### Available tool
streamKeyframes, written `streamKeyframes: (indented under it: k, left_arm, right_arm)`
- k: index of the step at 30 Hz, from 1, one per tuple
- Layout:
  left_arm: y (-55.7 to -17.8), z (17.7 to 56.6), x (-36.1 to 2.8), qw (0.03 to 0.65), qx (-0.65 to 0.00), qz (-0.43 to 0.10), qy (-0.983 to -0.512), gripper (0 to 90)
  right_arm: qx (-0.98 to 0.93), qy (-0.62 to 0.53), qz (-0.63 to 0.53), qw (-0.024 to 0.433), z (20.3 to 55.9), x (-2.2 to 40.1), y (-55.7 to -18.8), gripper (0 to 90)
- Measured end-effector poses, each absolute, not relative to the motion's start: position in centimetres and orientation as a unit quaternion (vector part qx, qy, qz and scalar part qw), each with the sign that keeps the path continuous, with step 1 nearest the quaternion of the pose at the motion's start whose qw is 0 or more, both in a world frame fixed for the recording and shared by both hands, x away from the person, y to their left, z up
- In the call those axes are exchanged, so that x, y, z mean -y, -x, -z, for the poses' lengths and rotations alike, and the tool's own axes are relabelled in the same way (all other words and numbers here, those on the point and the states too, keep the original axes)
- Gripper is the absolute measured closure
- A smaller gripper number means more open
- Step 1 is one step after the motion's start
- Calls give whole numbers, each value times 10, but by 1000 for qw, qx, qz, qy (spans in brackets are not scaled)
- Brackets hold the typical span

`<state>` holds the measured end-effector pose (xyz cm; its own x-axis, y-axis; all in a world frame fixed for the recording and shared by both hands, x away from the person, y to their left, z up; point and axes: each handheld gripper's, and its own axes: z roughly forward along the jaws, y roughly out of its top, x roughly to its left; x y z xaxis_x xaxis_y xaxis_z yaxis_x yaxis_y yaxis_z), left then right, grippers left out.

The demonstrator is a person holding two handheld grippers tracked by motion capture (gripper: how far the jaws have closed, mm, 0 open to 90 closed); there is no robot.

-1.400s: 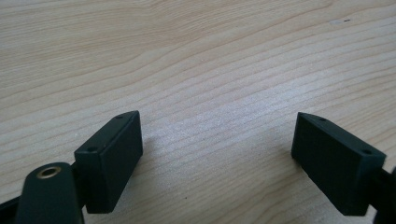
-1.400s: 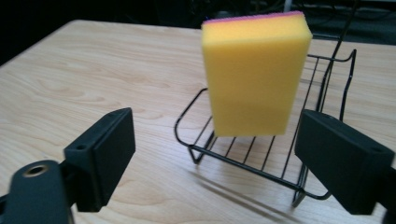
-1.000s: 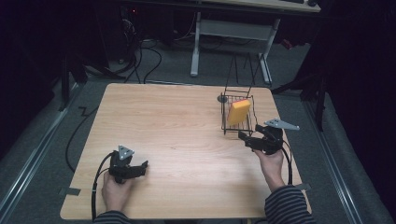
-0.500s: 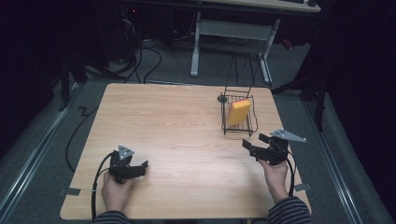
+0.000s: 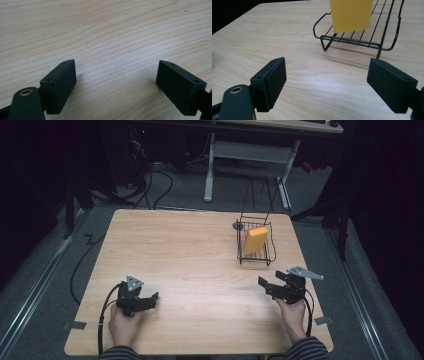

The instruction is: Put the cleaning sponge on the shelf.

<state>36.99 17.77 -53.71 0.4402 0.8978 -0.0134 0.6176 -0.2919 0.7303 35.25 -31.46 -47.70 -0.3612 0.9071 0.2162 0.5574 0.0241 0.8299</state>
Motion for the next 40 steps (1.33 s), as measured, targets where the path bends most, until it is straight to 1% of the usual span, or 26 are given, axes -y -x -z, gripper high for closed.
streamKeyframes:
  k: [13, 19, 25, 29, 33, 40]
  left_arm:
    - [-370, 537, -178, 341, -488, -206, -777, 171]
    - [-370, 537, -178, 341, -488, -206, -777, 171]
    - [-370, 537, -178, 341, -488, -206, -777, 170]
    - [-370, 537, -178, 341, -488, -206, -777, 171]
    - [-370, 537, -178, 341, -488, -206, -777, 171]
    - [-370, 537, -178, 341, -488, -206, -777, 171]
  right_arm:
    - [-697, -540, -435, 183, 503, 311, -350, 173]
    - [-717, -534, -402, 198, 517, 306, -351, 190]
    - [-736, -533, -367, 197, 529, 300, -356, 196]
    - [-746, -532, -349, 195, 530, 298, -359, 207]
    - [-769, -510, -315, 222, 531, 289, -360, 207]
    - [-768, -512, -315, 221, 532, 289, -360, 207]
